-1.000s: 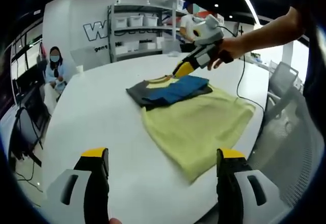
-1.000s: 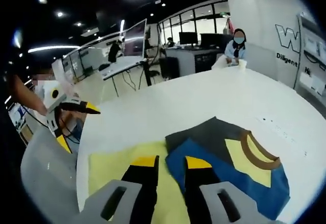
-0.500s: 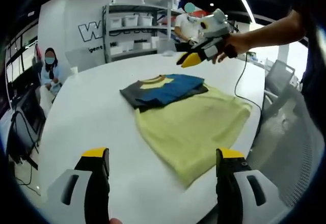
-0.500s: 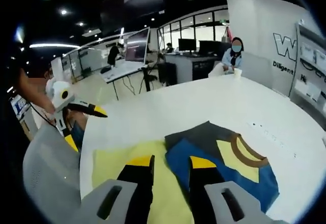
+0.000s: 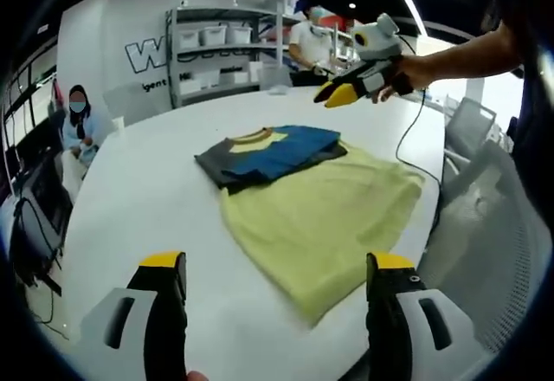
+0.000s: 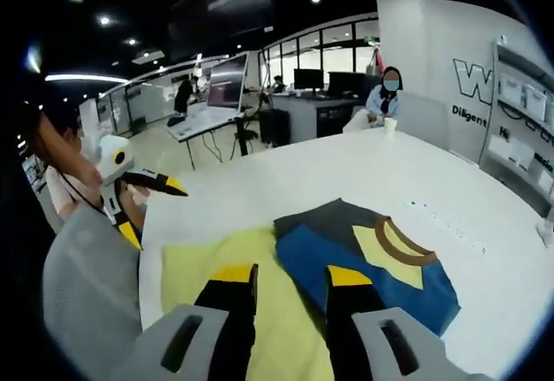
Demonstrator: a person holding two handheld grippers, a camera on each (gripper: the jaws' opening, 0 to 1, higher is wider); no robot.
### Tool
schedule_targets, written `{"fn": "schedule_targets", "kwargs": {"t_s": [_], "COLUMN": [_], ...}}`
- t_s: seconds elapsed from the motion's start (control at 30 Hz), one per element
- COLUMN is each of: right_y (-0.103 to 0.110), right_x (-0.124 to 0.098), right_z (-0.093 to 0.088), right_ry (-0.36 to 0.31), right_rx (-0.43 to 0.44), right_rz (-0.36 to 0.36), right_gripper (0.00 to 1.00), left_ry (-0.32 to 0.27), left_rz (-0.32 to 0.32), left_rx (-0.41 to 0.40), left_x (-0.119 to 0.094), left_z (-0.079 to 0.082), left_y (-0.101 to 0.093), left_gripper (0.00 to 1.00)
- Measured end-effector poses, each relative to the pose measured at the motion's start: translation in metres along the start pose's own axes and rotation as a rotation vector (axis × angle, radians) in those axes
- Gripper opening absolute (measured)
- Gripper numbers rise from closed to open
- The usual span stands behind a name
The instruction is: Fold the garment on the visible template until the final outline fits inside the template.
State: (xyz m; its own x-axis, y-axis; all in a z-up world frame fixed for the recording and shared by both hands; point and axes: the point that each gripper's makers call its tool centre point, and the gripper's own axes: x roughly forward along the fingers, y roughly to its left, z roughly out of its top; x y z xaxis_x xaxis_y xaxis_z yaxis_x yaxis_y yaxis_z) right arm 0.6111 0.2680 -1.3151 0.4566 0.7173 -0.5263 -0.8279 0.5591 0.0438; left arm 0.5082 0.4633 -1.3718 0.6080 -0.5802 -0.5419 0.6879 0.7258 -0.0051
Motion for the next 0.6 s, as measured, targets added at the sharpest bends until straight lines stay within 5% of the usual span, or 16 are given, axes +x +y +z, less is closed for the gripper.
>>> {"fn": "schedule_targets", "kwargs": {"t_s": [0.6], "right_y": [-0.004], "right_x": [-0.037], "right_z": [-0.013], "right_ry": [-0.032], "right_rx": [0.023], "right_rz": [-0.066], "right_gripper": [0.33], "left_ry": [0.01], "left_rz": [-0.032], "left_rx": [0.024], "left_x": [0.007], "left_z": [0.003], "left_y": [-0.009], "left_gripper": [0.82]}}
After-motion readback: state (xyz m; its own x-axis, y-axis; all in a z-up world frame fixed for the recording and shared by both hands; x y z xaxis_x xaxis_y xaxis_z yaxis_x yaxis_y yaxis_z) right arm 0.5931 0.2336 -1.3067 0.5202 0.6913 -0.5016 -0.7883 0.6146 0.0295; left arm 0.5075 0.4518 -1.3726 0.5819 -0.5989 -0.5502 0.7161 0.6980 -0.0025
